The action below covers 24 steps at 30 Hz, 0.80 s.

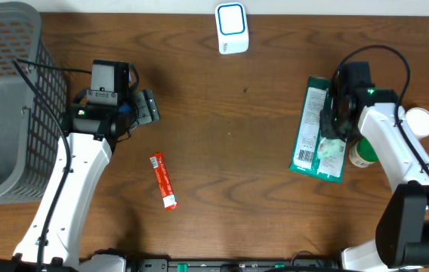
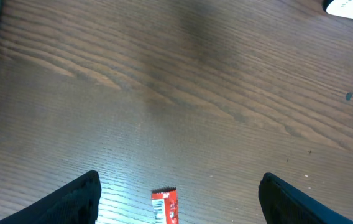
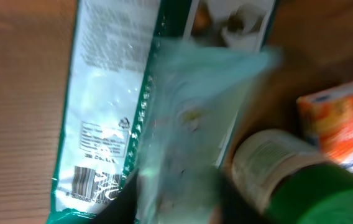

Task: Scan the item barcode
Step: 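Carry the wipes pack right and drop it on the 3M packet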

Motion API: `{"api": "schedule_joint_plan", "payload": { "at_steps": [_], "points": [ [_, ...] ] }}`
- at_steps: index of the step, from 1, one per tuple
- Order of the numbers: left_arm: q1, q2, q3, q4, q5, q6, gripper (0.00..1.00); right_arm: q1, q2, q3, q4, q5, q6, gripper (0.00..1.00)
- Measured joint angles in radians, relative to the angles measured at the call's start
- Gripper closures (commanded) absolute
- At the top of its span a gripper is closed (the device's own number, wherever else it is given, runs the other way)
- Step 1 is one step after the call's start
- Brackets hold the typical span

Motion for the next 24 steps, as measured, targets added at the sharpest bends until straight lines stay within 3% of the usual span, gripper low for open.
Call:
{"api": "schedule_joint_plan", "payload": {
  "at_steps": [1,8,19,20,22,24],
  "points": [
    [0.000,0.000,0.000,0.000,0.000,0.000,0.17,0.000,0.000,-0.008,0.000,0.002,-0.001,0.01],
    [0.000,0.000,0.000,0.001,0.000,0.000,0.17,0.000,0.000,0.013,-0.045,0.003,-0.008,0.01],
    [0.000,0.000,0.000,0.037,0.000,0.000,0.17,0.000,-0.002,0.393,-0.344,-0.046,-0.008,0.01],
    [0.000,0.000,0.000,0.038,0.000,0.000,0.28,0.000,-0.002,0.423,-0.359,-0.060,-0.008,0.01],
    [0.000,0.000,0.000,0.011,0.000,0.000,0.62,0.000,-0.003,0.447,-0.364,-0.121,-0.008,0.03],
    [0.000,0.000,0.000,-0.036,0.001,-0.002,0.92,0.003,-0.003,0.451,-0.364,-0.291,-0.008,0.22]
  ]
}}
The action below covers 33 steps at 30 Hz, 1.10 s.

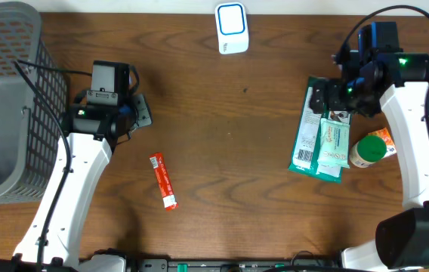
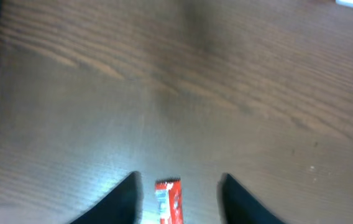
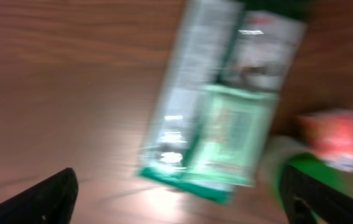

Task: Scan the item barcode
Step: 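Carry the wipes pack right and drop it on the 3M packet, then move the right gripper left to the red Nescafe stick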

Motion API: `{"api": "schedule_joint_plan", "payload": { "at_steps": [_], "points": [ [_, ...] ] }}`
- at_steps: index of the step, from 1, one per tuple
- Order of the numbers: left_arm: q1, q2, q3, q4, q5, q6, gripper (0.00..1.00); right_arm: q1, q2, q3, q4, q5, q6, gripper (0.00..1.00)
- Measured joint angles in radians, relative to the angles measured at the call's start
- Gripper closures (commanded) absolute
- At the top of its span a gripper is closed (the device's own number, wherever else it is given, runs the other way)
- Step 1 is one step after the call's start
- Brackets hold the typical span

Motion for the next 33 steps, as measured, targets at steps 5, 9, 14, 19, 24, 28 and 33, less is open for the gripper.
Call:
{"api": "schedule_joint_plan", "payload": {
  "at_steps": [5,9,14,19,24,28,33],
  "points": [
    [0.009,0.000,0.000,-0.086,-0.019,-0.046,0.92,0.099,0.000,-0.047,0.059,-0.234,0.001,0.47],
    [0.071,0.000,0.000,-0.109,-0.057,-0.117,0.83,0.275,0.003,-0.145,0.207,-0.277,0.027,0.45],
    [0.140,0.000,0.000,-0.116,-0.074,-0.159,0.78,0.585,0.008,-0.294,0.505,-0.132,0.158,0.42],
    [0.200,0.000,0.000,-0.121,-0.077,-0.167,0.76,0.876,0.088,-0.327,0.663,0.108,0.245,0.41],
    [0.226,0.000,0.000,-0.135,-0.079,-0.168,0.75,1.056,0.246,-0.330,0.780,0.301,0.272,0.38],
    [0.226,0.000,0.000,-0.137,-0.079,-0.174,0.74,1.108,0.325,-0.333,0.824,0.359,0.273,0.43],
    [0.226,0.002,0.000,-0.137,-0.079,-0.177,0.73,1.128,0.335,-0.339,0.849,0.360,0.277,0.60]
  ]
}}
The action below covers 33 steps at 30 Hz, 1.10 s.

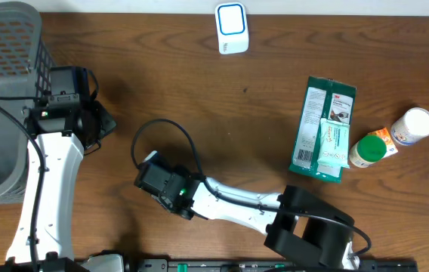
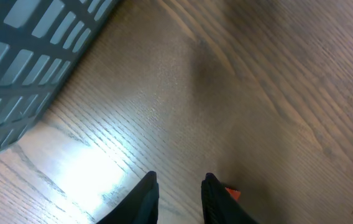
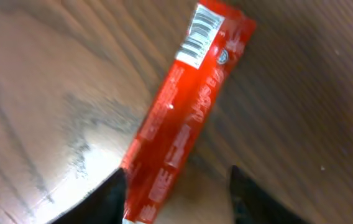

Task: Scan the item barcode
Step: 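Move the right gripper left to the red Nescafe stick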

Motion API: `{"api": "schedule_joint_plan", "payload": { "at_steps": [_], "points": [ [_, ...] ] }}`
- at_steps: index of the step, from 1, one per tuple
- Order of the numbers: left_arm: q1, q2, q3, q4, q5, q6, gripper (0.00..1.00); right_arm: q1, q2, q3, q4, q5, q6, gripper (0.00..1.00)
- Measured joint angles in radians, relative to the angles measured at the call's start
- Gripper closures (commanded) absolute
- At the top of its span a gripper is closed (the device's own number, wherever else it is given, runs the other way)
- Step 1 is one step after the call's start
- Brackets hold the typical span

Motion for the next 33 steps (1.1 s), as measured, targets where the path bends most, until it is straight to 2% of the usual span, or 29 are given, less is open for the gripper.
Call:
{"api": "schedule_joint_plan", "payload": {
  "at_steps": [1,3,5,10,15,22,24,29,33],
  "points": [
    [0.000,0.002,0.000,0.000,0.000,-0.001,0.73,0.000,0.001,0.000,0.005,-0.003,0.002,0.61],
    [0.000,0.009,0.000,0.000,0.000,-0.001,0.73,0.000,0.010,0.000,0.011,-0.002,0.000,0.69],
    [0.000,0.023,0.000,-0.002,0.000,-0.001,0.73,0.000,0.024,0.001,-0.002,0.011,0.002,0.71],
    [0.000,0.058,0.000,-0.018,0.000,-0.001,0.73,-0.021,0.029,0.008,-0.050,0.097,0.019,0.67],
    [0.000,0.061,0.000,-0.017,0.004,-0.001,0.73,-0.101,0.028,0.008,-0.055,0.095,0.037,0.63],
    [-0.001,0.061,0.000,-0.021,0.044,-0.001,0.73,-0.177,0.028,0.008,-0.049,0.073,0.045,0.64],
    [-0.006,0.064,0.000,-0.035,0.067,-0.001,0.71,-0.189,0.027,0.008,-0.048,0.044,0.045,0.66],
    [-0.084,0.137,-0.016,-0.013,0.130,0.000,0.69,-0.255,0.025,0.010,-0.048,-0.142,0.047,0.83],
    [-0.140,0.214,-0.059,0.069,0.190,0.003,0.64,-0.296,0.023,0.010,-0.052,-0.225,0.046,0.86]
  ]
}}
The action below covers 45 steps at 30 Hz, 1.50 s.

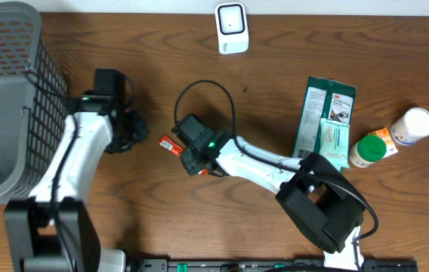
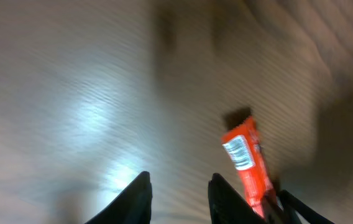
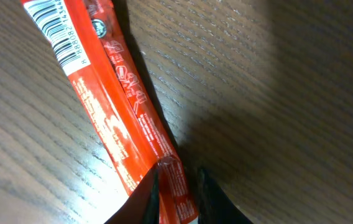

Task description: Scan the item barcode

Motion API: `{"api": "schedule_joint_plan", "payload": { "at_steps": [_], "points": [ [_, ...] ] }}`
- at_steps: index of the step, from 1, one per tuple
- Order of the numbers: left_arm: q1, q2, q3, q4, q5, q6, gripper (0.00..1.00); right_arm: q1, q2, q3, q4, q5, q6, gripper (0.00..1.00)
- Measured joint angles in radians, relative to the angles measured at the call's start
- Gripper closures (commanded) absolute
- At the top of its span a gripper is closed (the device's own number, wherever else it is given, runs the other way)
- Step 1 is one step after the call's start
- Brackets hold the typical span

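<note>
A red snack stick (image 1: 168, 142) with a white barcode label lies left of the table's middle, in front of the white scanner (image 1: 231, 28) at the far edge. My right gripper (image 1: 184, 149) reaches across to it and is shut on its lower end. In the right wrist view the gripper (image 3: 178, 182) pinches the wrapper (image 3: 111, 99), barcode end pointing away. My left gripper (image 1: 134, 134) sits just left of the stick. In its own blurred view the gripper (image 2: 178, 190) stands narrowly open on nothing, the stick (image 2: 246, 158) to its right.
A grey wire basket (image 1: 7, 98) fills the left side. At the right lie a green packet (image 1: 314, 121) with a smaller pale one (image 1: 334, 143) on it, a green-capped bottle (image 1: 367, 149) and a white can (image 1: 412, 125).
My right gripper was open around the stick near the front; now it is shut on its end, farther back. My left gripper moved from beside the basket to next to the stick.
First my right gripper was down on the green packets and my left hung wide open by the red stick. Then the right was open above the packets and the left narrower. Later the right reached the stick; now it grips it.
</note>
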Motion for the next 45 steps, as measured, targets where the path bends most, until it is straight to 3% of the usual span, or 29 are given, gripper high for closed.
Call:
{"api": "schedule_joint_plan", "payload": {
  "at_steps": [5,7,9,10,19,29,45],
  "points": [
    [-0.038,0.090,-0.005,0.033,0.080,0.023,0.55,-0.019,0.000,0.001,-0.010,-0.045,0.000,0.99],
    [-0.039,0.116,-0.005,0.034,0.097,0.026,0.54,-0.021,0.000,0.002,-0.010,-0.050,0.004,0.96],
    [-0.039,0.137,-0.005,0.034,0.106,0.027,0.54,-0.021,0.000,0.003,-0.010,-0.052,0.016,0.83],
    [-0.039,0.144,-0.005,0.035,0.108,0.027,0.54,-0.021,0.000,0.003,-0.011,-0.053,0.014,0.83],
    [-0.039,0.149,-0.019,0.041,0.111,0.027,0.52,-0.021,0.000,0.003,-0.006,-0.066,0.026,0.99],
    [-0.060,0.146,-0.173,0.313,0.225,0.027,0.51,-0.021,0.000,0.003,-0.005,-0.070,0.027,0.99],
    [-0.060,0.147,-0.182,0.348,0.316,0.026,0.51,-0.021,0.000,0.003,0.021,-0.128,0.044,0.99]
  ]
}}
